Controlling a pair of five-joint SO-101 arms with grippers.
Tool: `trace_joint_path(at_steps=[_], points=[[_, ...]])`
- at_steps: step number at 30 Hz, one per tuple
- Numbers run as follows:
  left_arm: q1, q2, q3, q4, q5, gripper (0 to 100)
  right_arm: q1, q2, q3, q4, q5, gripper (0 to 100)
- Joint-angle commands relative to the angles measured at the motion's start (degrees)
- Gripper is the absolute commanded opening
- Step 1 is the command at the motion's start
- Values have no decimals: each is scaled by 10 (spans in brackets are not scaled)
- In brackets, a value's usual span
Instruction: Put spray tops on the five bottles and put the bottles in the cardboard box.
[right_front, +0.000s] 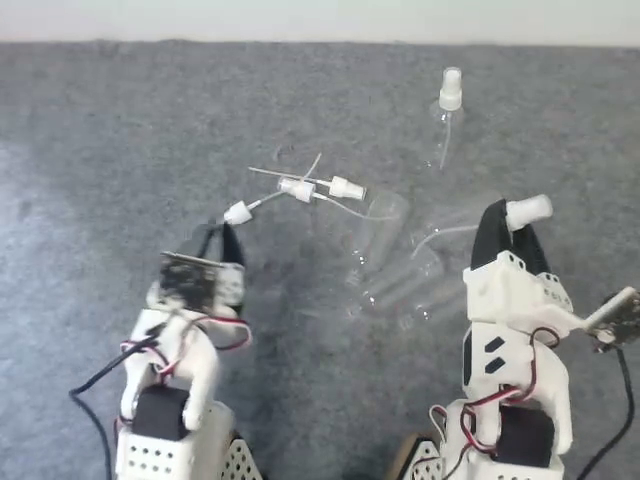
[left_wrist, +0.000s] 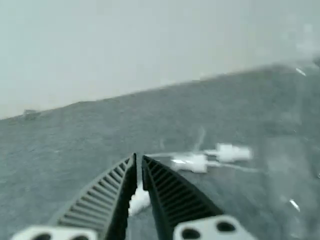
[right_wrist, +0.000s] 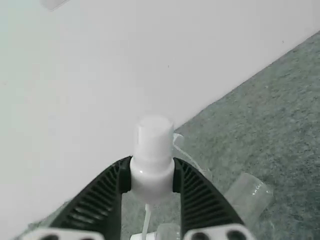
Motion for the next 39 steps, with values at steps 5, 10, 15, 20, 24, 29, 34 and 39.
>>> trace_joint_path(at_steps=[5, 10, 15, 20, 24, 29, 34, 39], points=[[98, -7, -34, 79, -13, 155, 8, -7, -7, -20, -6, 6], [148, -7, -34, 116, -41, 160, 9, -7, -7, -20, -5, 6], [196, -7, -36, 149, -58, 160, 55, -6, -4, -33, -6, 6], [198, -7, -37, 150, -59, 164, 79, -7, 36, -95, -6, 6], [199, -7, -37, 151, -59, 200, 79, -7, 59, -129, -5, 6], [200, -6, -75, 168, -56, 199, 79, -7, 60, -128, -5, 6], [200, 69, -129, 184, -55, 199, 75, -7, 60, -128, -5, 6], [200, 207, -176, 148, -55, 199, 77, -7, 61, -128, -5, 6]])
